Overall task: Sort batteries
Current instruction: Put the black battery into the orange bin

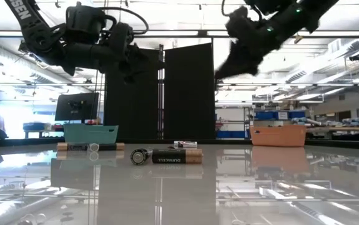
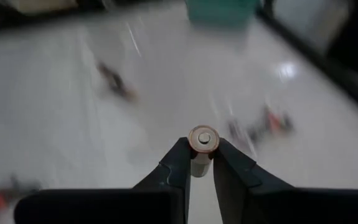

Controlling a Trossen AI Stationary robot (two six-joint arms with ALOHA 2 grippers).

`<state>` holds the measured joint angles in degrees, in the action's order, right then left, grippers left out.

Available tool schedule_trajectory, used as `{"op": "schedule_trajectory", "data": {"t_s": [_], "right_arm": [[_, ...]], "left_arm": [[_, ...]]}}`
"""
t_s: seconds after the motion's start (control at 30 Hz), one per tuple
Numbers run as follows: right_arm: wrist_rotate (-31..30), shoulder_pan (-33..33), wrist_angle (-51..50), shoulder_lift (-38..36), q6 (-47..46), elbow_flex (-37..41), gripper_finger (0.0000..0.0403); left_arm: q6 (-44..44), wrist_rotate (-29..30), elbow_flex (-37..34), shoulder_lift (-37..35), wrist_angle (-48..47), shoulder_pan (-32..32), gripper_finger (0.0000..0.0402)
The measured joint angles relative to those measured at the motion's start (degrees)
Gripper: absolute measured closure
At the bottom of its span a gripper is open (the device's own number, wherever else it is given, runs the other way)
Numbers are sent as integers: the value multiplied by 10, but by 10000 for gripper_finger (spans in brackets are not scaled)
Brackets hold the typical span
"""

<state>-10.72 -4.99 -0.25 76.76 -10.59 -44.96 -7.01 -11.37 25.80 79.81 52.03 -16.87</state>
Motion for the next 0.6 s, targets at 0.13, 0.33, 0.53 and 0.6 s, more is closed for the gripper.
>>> {"op": "schedule_trajectory", "data": {"t_s": [0.13,0.33,0.53,0.6], "right_arm": [[28,-12,113,29,34,4,348],[58,-37,156,65,46,-17,348],[67,-63,154,59,65,-33,348],[68,-76,140,53,69,-44,348]], "left_arm": [[-22,-8,0,0,-8,-4,388],[-12,-9,0,0,-10,-4,354],[4,2,0,0,-29,-4,291],[9,20,0,0,-26,-4,274]]}}
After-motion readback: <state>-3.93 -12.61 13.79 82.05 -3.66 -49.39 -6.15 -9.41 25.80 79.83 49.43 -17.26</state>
